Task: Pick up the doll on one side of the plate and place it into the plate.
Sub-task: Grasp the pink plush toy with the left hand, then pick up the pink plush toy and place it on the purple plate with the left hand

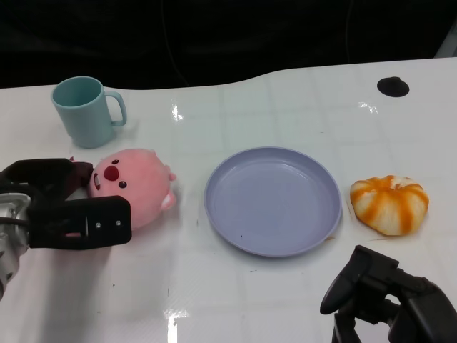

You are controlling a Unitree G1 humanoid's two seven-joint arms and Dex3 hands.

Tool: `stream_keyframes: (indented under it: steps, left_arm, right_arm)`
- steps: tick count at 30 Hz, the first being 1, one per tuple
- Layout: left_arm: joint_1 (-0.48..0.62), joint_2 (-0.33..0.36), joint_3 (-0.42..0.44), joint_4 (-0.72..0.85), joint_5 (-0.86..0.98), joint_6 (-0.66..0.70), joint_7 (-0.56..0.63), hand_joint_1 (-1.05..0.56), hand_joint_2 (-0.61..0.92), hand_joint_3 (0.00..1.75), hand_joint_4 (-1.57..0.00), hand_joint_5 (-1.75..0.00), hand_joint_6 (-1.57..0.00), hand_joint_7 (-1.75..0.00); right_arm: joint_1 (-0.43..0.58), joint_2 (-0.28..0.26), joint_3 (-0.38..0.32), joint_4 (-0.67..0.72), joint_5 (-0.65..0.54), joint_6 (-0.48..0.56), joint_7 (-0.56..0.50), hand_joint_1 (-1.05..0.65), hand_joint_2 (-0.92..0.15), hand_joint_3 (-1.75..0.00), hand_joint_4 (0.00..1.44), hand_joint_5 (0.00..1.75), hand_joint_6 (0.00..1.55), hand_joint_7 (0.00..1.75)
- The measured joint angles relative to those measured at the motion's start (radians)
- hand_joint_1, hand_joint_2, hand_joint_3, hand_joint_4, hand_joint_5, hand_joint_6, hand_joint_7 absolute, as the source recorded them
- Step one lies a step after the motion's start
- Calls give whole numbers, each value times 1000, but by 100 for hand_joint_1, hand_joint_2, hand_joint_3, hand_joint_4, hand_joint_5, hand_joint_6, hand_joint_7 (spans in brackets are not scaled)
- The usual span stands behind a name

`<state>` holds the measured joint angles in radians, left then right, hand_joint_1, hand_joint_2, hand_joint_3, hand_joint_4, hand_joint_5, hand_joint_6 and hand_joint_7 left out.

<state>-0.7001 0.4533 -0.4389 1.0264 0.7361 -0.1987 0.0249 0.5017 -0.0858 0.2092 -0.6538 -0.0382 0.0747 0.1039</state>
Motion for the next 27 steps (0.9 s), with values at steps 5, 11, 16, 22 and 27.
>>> stream_keyframes:
  steps: [5,11,16,22,27]
  left_arm:
    - [0,0,-3,53,-21,-82,122,-15,88,35,-79,-175,-59,-174]
    - [13,0,-2,67,-32,-152,273,-14,62,89,-87,-175,-61,-175]
    - [14,0,20,51,-46,-154,302,-15,56,96,-88,-175,-63,-175]
    - [42,13,64,-58,-84,-153,302,-10,50,100,-90,-175,-66,-175]
    - [110,24,110,-243,-111,-110,270,-15,58,93,-86,-175,-64,-175]
  right_arm:
    - [-13,5,5,3,1,0,-3,8,-40,-140,72,175,63,153]
    - [-23,13,12,22,2,0,-8,7,-42,-138,72,175,63,154]
    - [-32,15,13,33,1,4,-17,7,-43,-136,71,175,62,154]
    - [-38,15,12,36,1,5,-20,7,-43,-135,71,175,61,153]
    - [-39,14,8,38,4,5,-17,7,-43,-135,71,175,61,153]
